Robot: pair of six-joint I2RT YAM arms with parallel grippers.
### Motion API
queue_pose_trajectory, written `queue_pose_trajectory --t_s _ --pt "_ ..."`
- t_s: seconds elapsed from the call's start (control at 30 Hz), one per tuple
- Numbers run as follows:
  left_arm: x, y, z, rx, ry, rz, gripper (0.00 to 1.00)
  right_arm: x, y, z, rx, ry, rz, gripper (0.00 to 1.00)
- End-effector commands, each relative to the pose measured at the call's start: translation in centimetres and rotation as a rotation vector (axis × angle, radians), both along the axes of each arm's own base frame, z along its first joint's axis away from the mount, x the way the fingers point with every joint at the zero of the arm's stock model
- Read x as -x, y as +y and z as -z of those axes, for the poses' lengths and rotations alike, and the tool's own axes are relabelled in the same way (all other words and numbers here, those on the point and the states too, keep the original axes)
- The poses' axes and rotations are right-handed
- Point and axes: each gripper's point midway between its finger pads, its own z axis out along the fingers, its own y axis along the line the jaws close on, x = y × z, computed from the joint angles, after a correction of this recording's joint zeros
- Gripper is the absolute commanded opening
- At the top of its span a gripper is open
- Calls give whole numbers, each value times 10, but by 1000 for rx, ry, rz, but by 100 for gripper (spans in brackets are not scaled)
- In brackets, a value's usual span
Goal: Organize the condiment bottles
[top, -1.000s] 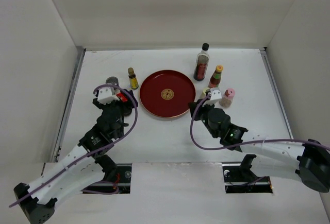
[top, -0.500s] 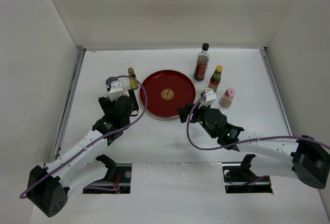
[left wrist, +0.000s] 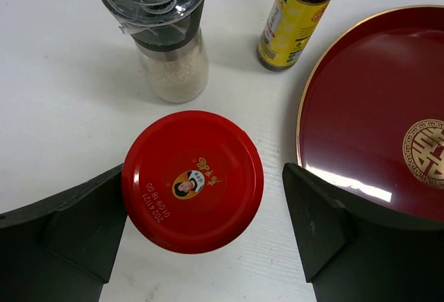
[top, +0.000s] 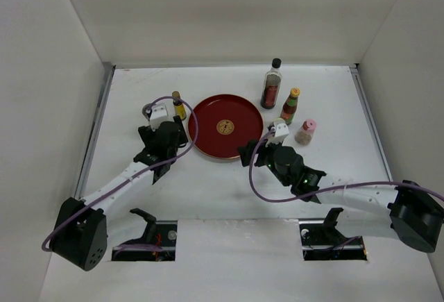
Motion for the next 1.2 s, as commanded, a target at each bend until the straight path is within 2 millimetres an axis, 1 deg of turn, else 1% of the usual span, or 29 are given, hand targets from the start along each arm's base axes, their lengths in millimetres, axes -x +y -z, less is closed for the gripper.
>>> queue_pose_trajectory --t_s 0.0,0.2,0.3,0.4,0.5,0.57,0.67,0.7,0.8,0.83,0.9,0.97,1.0,1.03,1.07,1.1,1.13,1.17 --pt "-12 -6 -5 44 -50 7 85 0 9 -12 -55 -26 -18 95" --pt "-14 -1 7 31 -29 -10 81 -1 7 -11 -53 -26 -14 95" --pt "-14 2 9 16 -21 -20 70 -2 7 -9 -49 -22 -11 95" --pt "-13 4 9 16 -31 -28 53 -2 8 -9 -46 -22 -13 95" --pt "-12 5 5 12 -36 -28 42 -3 7 -8 -46 -20 -8 95" --pt "-10 5 -7 15 -61 -21 38 -4 5 -9 -51 -22 -3 96" --pt "-8 5 -37 29 -124 -22 37 -4 5 -10 -54 -24 -3 96" --pt "-8 1 -51 36 -148 -12 36 -5 4 -9 -53 -23 0 96" --pt "-9 -13 -90 54 -214 31 36 -7 0 -9 -58 -24 11 95" --pt "-10 -20 -100 66 -237 49 36 -7 0 -11 -61 -26 11 95" --pt "-16 -34 -115 88 -267 75 36 -6 0 -11 -68 -28 12 95" --pt "-28 -53 -122 103 -282 106 36 -7 -1 -11 -68 -28 15 90" --pt "-35 -63 -126 109 -288 122 36 -8 -2 -11 -69 -29 16 84" --pt "-42 -73 -128 112 -290 137 36 -7 -1 -12 -70 -30 15 73" --pt "-50 -83 -130 117 -297 151 36 -7 -1 -11 -68 -28 13 58" --pt "-59 -91 -133 120 -309 161 35 -6 -1 -11 -68 -28 12 47" --pt "-69 -100 -135 123 -319 171 35 -6 0 -10 -64 -25 12 41" --pt "-79 -109 -135 125 -323 182 35 -7 0 -9 -59 -21 12 37"
